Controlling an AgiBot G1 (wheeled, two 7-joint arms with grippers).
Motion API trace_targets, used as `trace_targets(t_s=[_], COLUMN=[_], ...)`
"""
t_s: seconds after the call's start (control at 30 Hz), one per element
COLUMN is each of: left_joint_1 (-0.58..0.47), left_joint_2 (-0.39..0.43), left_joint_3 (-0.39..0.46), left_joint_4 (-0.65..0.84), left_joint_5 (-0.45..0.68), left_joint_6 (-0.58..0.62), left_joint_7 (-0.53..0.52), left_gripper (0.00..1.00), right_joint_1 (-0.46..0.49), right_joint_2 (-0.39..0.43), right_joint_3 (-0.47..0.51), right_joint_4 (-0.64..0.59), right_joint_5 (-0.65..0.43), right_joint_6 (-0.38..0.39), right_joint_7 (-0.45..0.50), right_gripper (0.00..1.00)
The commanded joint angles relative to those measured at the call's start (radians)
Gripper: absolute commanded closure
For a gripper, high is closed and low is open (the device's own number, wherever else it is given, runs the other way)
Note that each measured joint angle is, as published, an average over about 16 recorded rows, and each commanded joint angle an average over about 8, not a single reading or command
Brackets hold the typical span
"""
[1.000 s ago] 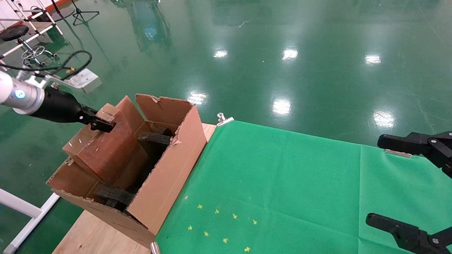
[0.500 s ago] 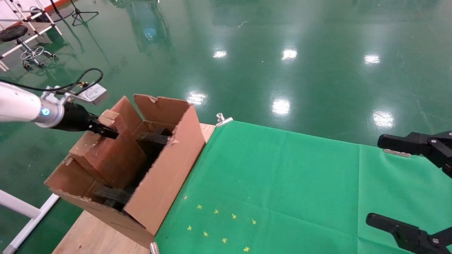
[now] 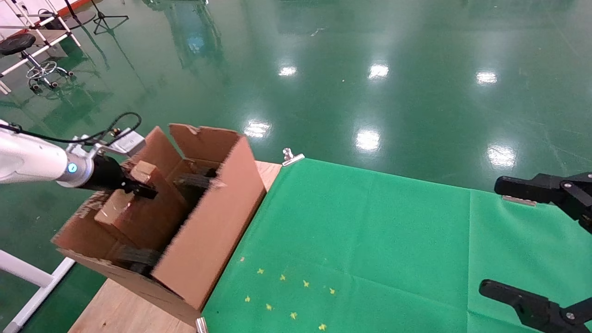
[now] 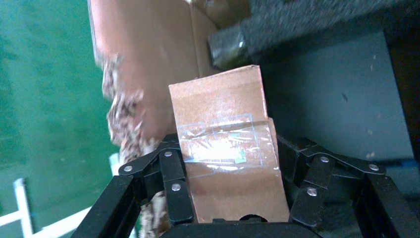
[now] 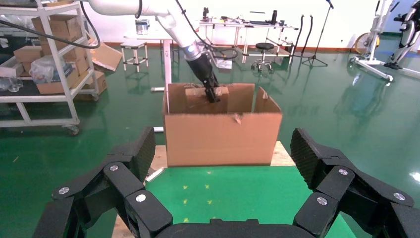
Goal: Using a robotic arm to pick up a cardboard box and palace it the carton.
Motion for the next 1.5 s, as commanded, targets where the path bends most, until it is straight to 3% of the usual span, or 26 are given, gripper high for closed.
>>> trace_targets(t_s=[0.03,0.37,0.63,1.13,1.5], left_joint_1=[0.01,0.079,0.104,0.074,-0.019], left_joint_2=[0.001,0.012,0.014,0.01,-0.056], left_joint_3=[-0.001,-0.013,-0.024,-0.033,-0.095], left_joint_4=[0.006,0.019,0.021,0.007,-0.072], left_joint_5=[-0.002,-0.018,-0.034,-0.048,-0.138], left_joint_6=[0.015,0.001,-0.023,-0.009,0.107], left_joint_7=[0.001,-0.016,-0.025,-0.026,0.018], left_gripper=[1.0,1.0,0.0,0.0,0.0], right_joint_1=[0.0,0.0,0.0,0.0,0.0], right_joint_2=[0.0,0.0,0.0,0.0,0.0], right_joint_3=[0.0,0.0,0.0,0.0,0.0], right_joint_4=[0.0,0.0,0.0,0.0,0.0], right_joint_5=[0.0,0.0,0.0,0.0,0.0], right_joint_6=[0.0,0.0,0.0,0.0,0.0], right_joint_7=[0.0,0.0,0.0,0.0,0.0], right_gripper=[0.0,0.0,0.0,0.0,0.0])
